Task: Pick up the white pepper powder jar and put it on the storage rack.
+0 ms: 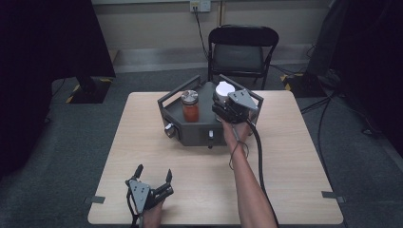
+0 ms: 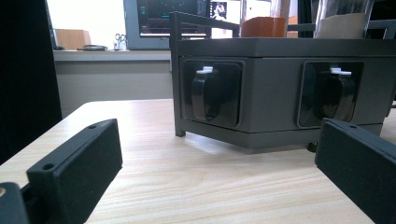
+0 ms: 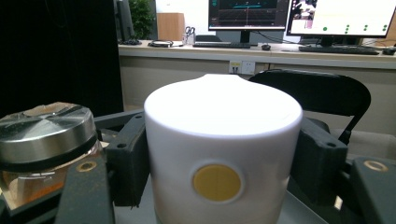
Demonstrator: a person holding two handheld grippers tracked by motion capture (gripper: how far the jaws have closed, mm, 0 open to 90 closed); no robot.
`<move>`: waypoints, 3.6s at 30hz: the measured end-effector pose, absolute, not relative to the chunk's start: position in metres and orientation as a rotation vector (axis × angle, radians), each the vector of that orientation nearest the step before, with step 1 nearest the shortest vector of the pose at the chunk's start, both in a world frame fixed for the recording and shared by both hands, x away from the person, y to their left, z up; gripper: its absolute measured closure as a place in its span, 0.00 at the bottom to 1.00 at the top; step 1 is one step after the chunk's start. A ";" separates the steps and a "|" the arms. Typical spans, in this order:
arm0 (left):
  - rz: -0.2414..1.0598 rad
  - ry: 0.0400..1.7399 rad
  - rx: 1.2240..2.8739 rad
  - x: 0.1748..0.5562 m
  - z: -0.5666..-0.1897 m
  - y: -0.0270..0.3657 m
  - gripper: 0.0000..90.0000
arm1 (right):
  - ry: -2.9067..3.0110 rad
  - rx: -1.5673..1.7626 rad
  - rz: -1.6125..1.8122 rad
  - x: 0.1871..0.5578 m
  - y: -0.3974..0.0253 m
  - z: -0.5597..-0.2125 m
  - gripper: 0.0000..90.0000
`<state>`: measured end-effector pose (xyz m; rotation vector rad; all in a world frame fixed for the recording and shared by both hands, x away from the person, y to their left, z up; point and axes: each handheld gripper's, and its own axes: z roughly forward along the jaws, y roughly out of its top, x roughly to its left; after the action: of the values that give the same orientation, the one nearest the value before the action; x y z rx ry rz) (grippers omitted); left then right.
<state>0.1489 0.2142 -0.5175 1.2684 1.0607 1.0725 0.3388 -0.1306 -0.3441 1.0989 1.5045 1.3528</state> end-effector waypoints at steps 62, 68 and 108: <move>1.073 1.061 1.270 0.149 -0.517 0.214 0.00 | 1.497 1.043 1.391 0.323 -0.145 -0.340 0.00; 1.073 1.061 1.270 0.149 -0.517 0.214 0.00 | 1.492 1.028 1.387 0.316 -0.148 -0.343 0.00; 1.073 1.060 1.269 0.149 -0.517 0.214 0.00 | 1.428 1.017 1.478 0.258 -0.167 -0.390 0.00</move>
<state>0.1489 0.2142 -0.5174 1.2694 1.0605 1.0730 0.2581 -0.1675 -0.3905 1.0175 1.4278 1.4776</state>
